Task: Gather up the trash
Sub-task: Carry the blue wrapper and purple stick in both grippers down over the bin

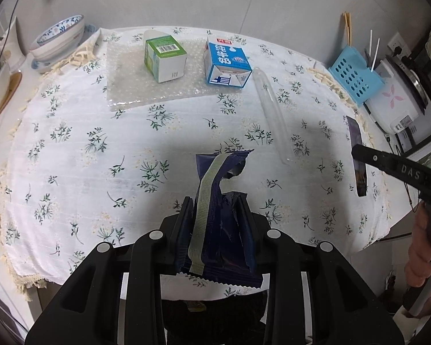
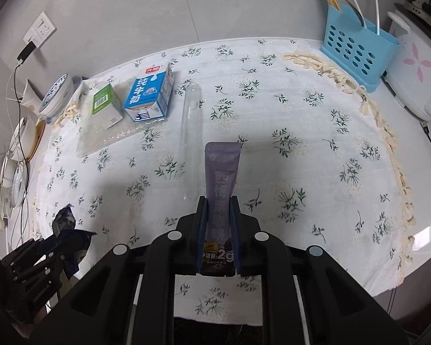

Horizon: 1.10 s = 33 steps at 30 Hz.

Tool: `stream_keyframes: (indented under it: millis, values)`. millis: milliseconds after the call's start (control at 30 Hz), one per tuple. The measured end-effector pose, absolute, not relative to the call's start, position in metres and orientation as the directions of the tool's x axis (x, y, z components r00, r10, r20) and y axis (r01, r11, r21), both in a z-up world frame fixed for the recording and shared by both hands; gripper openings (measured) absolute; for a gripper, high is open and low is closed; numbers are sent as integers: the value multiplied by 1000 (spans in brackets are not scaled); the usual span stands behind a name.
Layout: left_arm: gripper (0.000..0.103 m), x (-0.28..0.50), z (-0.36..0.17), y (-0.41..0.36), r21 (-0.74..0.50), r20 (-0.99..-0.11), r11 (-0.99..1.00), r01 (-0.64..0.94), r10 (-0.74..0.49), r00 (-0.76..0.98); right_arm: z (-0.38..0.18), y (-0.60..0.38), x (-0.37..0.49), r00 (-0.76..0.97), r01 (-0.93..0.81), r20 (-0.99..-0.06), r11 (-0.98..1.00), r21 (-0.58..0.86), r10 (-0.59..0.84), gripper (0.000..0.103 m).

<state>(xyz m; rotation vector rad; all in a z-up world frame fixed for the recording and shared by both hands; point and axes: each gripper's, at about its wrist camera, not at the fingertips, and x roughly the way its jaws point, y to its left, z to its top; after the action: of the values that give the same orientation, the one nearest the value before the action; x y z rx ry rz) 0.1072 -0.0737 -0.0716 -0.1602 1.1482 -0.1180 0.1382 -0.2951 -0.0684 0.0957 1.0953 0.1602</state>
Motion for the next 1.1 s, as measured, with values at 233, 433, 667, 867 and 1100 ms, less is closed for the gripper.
stream_keyframes:
  millis: [233,433,667,867,1100]
  values:
    - [30,86,-55,-65,-195,-885,981,8,-180,428,-49,-290,101,470,-94,-863,982,161,186,15]
    - [30,65,-46,-60,-197,-879,980,17,-184,440,-45,-280,65,467,-125,-862,980,156,197,15]
    - [30,40,-43,-60,-199,-873,979,32,-192,449,-49,-270,25,467,-155,-861,977,144,200,15]
    - [30,18,-44,-64,-200,-871,979,42,-197,449,-56,-260,-5,464,-173,-861,975,142,208,15]
    - [31,-7,-51,-64,-197,-874,979,47,-197,444,-71,-255,-31,459,-189,-864,973,131,206,15]
